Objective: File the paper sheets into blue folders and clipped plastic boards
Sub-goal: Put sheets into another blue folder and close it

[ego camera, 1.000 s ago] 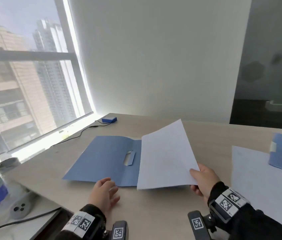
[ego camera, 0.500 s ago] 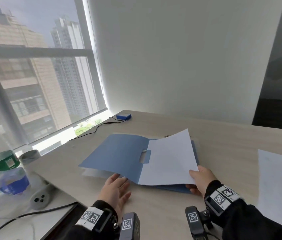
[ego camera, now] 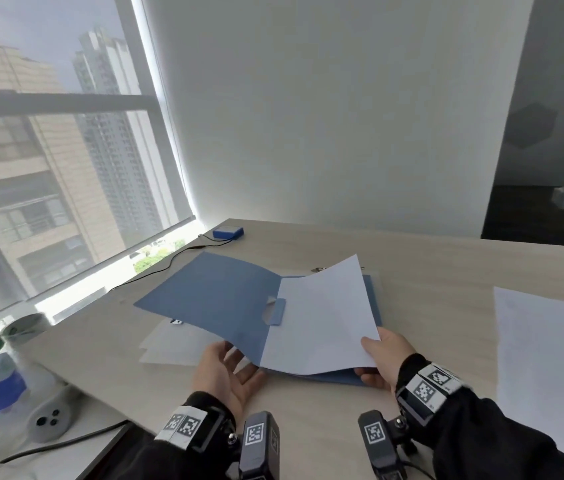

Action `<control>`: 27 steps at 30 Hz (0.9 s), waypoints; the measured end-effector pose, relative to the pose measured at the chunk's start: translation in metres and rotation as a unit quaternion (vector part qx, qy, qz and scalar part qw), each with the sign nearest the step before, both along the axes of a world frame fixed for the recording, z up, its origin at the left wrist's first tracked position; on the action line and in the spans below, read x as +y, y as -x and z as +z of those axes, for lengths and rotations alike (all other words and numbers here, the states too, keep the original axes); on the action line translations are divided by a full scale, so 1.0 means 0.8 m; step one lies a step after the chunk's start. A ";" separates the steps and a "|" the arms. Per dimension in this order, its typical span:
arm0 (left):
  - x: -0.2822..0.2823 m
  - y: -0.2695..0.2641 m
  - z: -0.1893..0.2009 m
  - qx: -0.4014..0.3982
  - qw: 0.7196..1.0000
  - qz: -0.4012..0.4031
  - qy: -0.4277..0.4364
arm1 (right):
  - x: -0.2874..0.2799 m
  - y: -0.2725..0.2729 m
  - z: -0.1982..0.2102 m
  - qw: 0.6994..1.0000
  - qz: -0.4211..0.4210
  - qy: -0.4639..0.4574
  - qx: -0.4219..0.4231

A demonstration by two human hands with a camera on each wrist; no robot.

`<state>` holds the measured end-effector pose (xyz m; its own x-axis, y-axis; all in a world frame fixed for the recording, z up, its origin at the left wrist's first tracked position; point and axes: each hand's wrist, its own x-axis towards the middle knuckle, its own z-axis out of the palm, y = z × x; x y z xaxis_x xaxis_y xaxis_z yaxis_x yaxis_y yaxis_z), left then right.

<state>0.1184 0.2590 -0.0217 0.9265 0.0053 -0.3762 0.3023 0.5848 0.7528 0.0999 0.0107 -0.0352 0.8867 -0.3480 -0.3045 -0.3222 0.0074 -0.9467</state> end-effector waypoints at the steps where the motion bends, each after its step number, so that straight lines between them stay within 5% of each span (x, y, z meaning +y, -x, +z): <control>1: 0.000 -0.003 0.000 0.005 1.000 -0.002 -0.003 | 0.000 0.000 0.000 1.000 0.002 0.000 0.001; 12: -0.031 -0.023 0.012 0.084 0.987 -0.130 -0.054 | -0.004 0.003 0.002 1.000 0.023 0.007 0.018; 17: -0.041 -0.021 0.008 0.052 0.978 -0.135 -0.151 | -0.005 0.002 0.001 1.000 0.008 -0.003 0.018; 23: -0.033 0.001 0.008 0.025 0.979 -0.134 -0.154 | -0.018 0.019 0.012 0.993 -0.058 -0.095 0.048; 27: -0.028 0.017 0.010 0.006 0.983 -0.128 -0.131 | -0.030 0.039 0.025 0.995 -0.082 -0.055 -0.005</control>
<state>0.1050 0.2369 -0.0135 0.9053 -0.1293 -0.4046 0.4248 0.2744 0.8627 0.0689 -0.0136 -0.0148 0.8241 -0.4530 -0.3400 -0.2987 0.1625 -0.9404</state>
